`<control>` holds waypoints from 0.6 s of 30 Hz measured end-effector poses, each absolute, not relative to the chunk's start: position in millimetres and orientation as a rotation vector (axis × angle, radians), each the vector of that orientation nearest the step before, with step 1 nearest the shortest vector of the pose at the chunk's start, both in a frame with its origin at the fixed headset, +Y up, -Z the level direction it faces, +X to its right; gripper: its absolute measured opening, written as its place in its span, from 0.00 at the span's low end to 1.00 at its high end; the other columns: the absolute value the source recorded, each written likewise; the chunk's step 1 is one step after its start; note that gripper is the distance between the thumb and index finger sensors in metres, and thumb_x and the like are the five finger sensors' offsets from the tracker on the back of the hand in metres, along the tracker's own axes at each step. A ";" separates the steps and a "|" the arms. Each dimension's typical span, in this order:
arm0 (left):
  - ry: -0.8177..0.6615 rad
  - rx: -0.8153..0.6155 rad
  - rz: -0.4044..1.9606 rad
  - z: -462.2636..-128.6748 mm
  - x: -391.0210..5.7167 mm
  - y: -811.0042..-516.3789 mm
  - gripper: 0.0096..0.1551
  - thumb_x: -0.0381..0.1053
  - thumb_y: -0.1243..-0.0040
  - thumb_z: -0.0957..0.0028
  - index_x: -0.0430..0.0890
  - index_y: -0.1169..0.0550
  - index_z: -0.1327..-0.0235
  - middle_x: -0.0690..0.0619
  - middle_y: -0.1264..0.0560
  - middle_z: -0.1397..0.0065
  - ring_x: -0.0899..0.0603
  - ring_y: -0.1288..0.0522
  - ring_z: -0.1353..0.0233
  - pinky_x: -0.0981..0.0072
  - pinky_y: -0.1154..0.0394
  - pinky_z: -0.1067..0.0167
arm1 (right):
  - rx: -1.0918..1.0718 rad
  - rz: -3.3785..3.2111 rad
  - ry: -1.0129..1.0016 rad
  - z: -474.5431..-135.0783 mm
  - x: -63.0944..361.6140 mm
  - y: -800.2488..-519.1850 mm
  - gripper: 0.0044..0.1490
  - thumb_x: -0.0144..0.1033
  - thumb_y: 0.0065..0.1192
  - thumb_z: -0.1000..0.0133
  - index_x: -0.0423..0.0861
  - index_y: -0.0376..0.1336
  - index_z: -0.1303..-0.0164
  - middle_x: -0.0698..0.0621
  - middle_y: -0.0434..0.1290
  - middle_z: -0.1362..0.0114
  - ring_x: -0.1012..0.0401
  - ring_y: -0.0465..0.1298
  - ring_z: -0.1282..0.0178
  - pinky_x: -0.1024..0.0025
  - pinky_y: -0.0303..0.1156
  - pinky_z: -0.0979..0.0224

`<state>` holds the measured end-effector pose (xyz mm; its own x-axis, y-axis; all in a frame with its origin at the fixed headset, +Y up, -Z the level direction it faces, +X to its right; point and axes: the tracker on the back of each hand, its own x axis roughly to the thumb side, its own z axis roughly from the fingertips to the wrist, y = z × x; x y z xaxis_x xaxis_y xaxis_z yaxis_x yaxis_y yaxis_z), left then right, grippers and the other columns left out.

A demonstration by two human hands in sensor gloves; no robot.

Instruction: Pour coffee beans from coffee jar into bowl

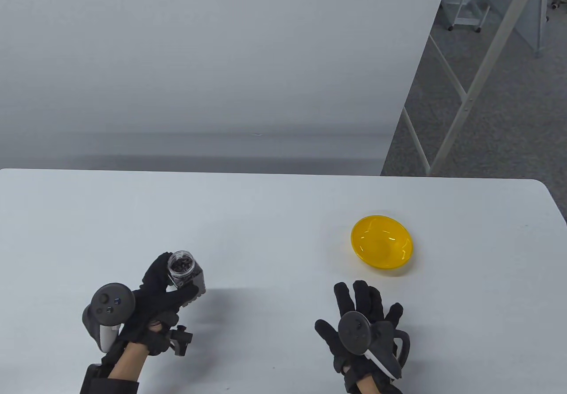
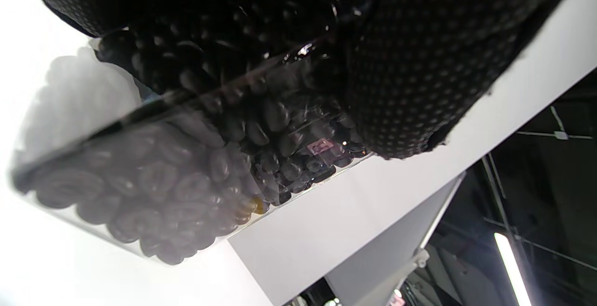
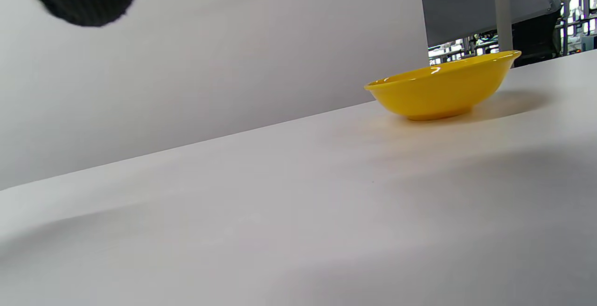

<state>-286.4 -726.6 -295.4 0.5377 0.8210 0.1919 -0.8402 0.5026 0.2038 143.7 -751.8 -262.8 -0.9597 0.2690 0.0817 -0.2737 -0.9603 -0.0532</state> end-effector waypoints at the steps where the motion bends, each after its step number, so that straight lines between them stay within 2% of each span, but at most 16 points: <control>1: -0.088 0.288 1.005 -294.5 -283.0 -725.1 0.58 0.57 0.18 0.69 0.35 0.35 0.31 0.34 0.32 0.30 0.22 0.26 0.33 0.30 0.30 0.43 | 0.111 2.853 -0.101 -262.9 143.2 -751.3 0.56 0.72 0.53 0.55 0.61 0.32 0.29 0.37 0.37 0.18 0.35 0.47 0.19 0.16 0.36 0.34; 12: -0.189 0.271 1.044 -287.9 -254.7 -719.7 0.58 0.57 0.19 0.69 0.35 0.34 0.30 0.35 0.31 0.30 0.23 0.25 0.33 0.30 0.29 0.43 | 0.349 2.688 -0.146 -262.0 127.2 -740.8 0.57 0.68 0.58 0.56 0.57 0.35 0.28 0.35 0.43 0.20 0.37 0.56 0.24 0.25 0.48 0.30; 18: -0.229 0.246 1.071 -285.4 -244.9 -719.9 0.58 0.57 0.19 0.69 0.35 0.34 0.30 0.35 0.31 0.30 0.23 0.25 0.34 0.30 0.28 0.43 | 0.427 2.578 -0.121 -267.3 120.0 -732.8 0.57 0.66 0.60 0.56 0.55 0.36 0.28 0.34 0.45 0.21 0.38 0.58 0.25 0.27 0.50 0.30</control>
<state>-244.9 -719.9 -285.4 0.4606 0.8345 0.3025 -0.8852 0.4570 0.0873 120.0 -732.8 -267.3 -0.8153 0.4804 0.3233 -0.5087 -0.8609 -0.0034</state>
